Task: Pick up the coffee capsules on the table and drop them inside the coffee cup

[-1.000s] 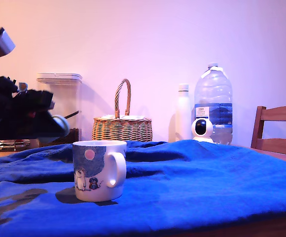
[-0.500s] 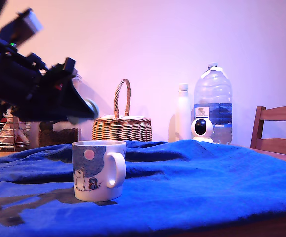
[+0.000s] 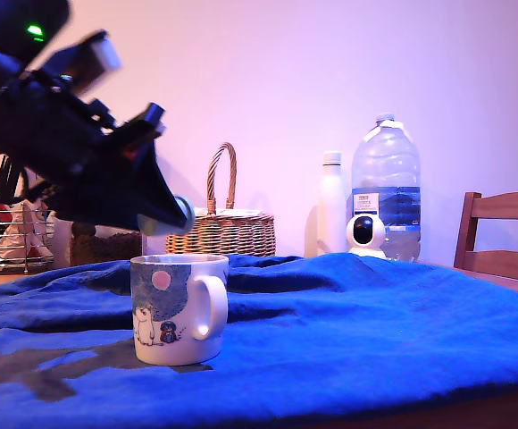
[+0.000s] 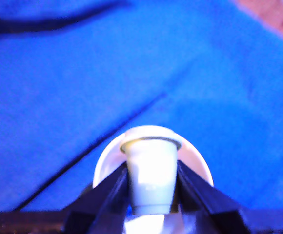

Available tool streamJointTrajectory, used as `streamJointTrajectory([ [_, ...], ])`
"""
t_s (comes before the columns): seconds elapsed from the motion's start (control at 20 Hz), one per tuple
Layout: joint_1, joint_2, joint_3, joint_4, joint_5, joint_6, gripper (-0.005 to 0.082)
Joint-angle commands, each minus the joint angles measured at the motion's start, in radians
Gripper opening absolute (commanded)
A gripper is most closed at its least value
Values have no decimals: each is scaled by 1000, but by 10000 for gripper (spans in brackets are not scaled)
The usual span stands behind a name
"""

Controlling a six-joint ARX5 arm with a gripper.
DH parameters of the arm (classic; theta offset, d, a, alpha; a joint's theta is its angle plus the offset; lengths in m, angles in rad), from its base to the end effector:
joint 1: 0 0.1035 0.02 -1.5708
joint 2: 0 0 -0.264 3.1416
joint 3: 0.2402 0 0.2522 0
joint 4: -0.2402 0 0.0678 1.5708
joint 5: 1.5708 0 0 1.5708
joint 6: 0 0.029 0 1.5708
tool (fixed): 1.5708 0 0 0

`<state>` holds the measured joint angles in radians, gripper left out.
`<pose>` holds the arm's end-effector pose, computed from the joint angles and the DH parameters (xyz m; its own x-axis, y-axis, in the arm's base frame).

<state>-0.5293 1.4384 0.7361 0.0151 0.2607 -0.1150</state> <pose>0.2422 -0.1503 0.1920 0.5145 -0.5996 -0.6129 0.5927 0.7653 -0.2511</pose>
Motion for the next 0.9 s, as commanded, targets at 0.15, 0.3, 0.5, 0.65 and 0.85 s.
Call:
streamJointTrajectory([
  [0.15,-17,46,37,-29,2,18,193],
  [0.3,-17,46,39,-49,2,18,192],
  [0.5,-17,46,39,-53,2,18,193],
  [0.65,-17,46,39,-53,2,18,205],
  [0.85,-17,46,39,-53,20,18,499],
])
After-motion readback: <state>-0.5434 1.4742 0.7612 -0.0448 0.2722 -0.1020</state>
